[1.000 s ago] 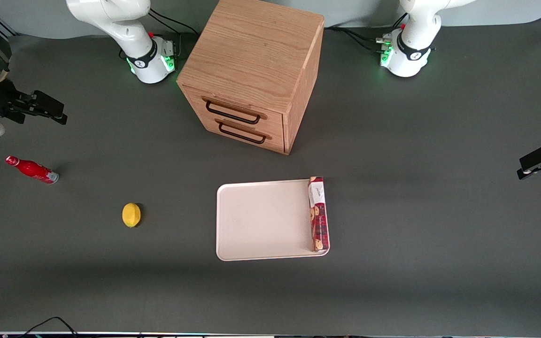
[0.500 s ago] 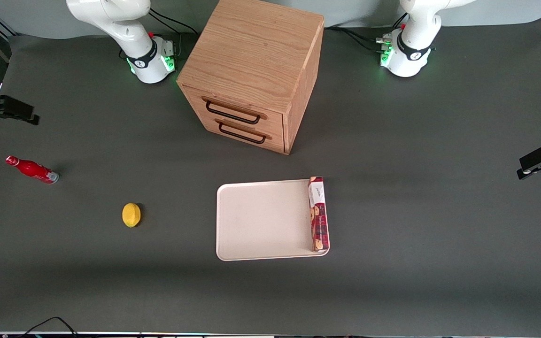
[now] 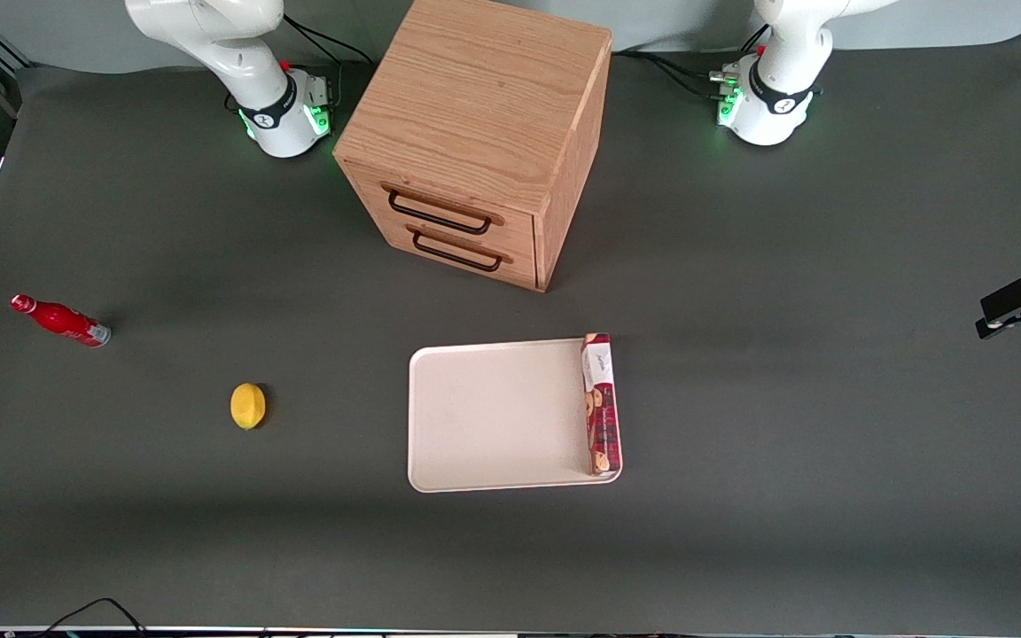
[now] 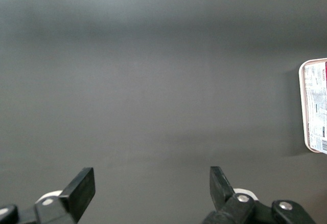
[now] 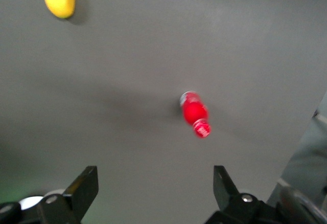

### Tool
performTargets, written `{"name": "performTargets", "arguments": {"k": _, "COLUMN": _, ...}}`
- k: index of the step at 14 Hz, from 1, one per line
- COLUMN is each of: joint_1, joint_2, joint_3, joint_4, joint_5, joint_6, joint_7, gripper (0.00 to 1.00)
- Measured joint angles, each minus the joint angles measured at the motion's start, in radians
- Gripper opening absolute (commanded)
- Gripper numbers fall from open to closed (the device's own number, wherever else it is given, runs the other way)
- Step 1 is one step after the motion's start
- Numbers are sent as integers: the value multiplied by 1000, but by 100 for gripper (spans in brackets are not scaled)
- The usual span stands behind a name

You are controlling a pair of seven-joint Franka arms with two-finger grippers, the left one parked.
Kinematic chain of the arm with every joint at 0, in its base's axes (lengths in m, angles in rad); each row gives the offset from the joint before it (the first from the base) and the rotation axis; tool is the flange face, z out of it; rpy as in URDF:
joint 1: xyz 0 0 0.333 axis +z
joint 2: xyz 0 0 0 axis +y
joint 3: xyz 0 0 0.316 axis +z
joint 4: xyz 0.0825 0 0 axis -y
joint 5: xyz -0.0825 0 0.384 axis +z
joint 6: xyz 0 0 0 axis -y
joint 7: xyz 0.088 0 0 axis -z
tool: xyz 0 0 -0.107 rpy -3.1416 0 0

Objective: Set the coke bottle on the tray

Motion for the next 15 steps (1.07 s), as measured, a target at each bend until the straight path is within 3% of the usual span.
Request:
{"name": "performTargets", "arguments": {"k": 3, "joint_1": -15, "joint_2": 126, "joint_3": -29, "joint_4": -55, "joint_5": -1, "joint_6": 203, "joint_7": -151, "gripper": 100}}
{"name": "performTargets", "arguments": {"k": 7, "joint_1": -38, "joint_2": 176, "joint_3": -56, "joint_4": -199, "joint_5": 0, "joint_6": 439, "joint_7": -179, "gripper": 100}}
{"name": "performTargets", "arguments": {"k": 13, "joint_1": -46, "joint_2": 176, "joint_3": -62, "joint_4": -288, "joint_5": 23, "joint_6": 480, "joint_7": -179, "gripper": 99}}
{"name": "performTargets", "arguments": {"k": 15, "joint_1": -47, "joint_2": 176, "joint_3": -71, "joint_4": -304, "joint_5": 23, "joint_6": 489, "joint_7": -179, "gripper": 90}}
